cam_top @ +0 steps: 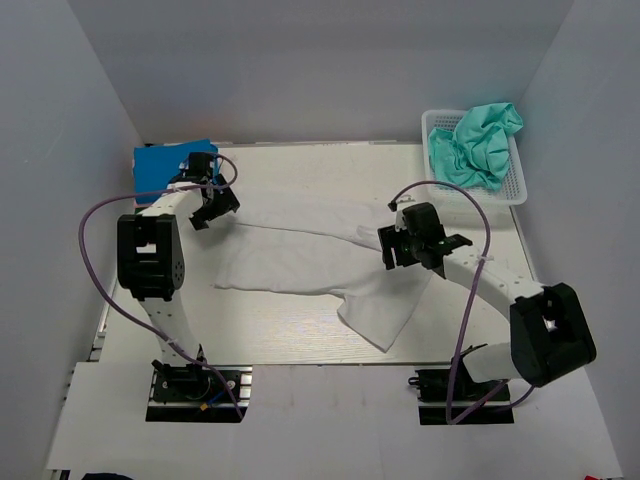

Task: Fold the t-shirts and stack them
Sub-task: Fold the flattened tshirt in 1/3 of the way

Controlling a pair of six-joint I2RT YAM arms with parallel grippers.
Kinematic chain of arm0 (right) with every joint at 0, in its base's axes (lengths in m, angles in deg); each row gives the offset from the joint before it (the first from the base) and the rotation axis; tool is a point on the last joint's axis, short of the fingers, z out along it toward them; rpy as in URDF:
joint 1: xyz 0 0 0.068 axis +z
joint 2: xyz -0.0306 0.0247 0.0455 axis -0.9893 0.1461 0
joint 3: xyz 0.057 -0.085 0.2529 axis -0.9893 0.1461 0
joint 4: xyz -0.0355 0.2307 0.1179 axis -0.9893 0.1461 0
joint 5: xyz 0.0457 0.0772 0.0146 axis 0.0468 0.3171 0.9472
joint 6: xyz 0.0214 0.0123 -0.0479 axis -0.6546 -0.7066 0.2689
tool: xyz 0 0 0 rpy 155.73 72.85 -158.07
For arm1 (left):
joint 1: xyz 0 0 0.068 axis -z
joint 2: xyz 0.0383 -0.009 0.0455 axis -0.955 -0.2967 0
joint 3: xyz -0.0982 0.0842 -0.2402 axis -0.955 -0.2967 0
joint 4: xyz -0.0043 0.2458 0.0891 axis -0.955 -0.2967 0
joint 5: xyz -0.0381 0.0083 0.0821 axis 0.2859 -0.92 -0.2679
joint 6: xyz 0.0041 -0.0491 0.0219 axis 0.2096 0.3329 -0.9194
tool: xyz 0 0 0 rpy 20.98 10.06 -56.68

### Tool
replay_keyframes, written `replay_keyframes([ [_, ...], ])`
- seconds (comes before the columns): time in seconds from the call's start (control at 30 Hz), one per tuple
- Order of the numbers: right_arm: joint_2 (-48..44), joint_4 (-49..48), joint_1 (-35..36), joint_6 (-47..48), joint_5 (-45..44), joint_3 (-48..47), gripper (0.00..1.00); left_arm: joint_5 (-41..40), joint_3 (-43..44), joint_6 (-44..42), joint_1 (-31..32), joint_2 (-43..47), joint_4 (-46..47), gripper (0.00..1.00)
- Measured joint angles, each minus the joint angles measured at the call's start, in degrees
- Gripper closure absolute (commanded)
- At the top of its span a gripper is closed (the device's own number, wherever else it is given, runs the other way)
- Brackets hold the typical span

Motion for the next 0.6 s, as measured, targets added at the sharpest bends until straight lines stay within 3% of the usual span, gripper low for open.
replay_keyframes([
  [0.17, -6.1, 3.0, 0.4, -1.9, 4.3, 0.1, 0.13, -1.9, 1.0, 1.6, -0.8, 1.0, -6.1, 0.00],
  [0.27, -6.2, 1.4, 0.4, -2.3, 4.8, -1.8, 0.11, -0.9, 3.8, 1.7, -1.2, 2.4, -7.1, 0.00],
  [0.6, 21.8, 4.2, 0.1, -9.8, 3.4, -31.5, 0.15, 14.4, 13.6, 0.3, 0.3, 0.3, -1.8, 0.00],
])
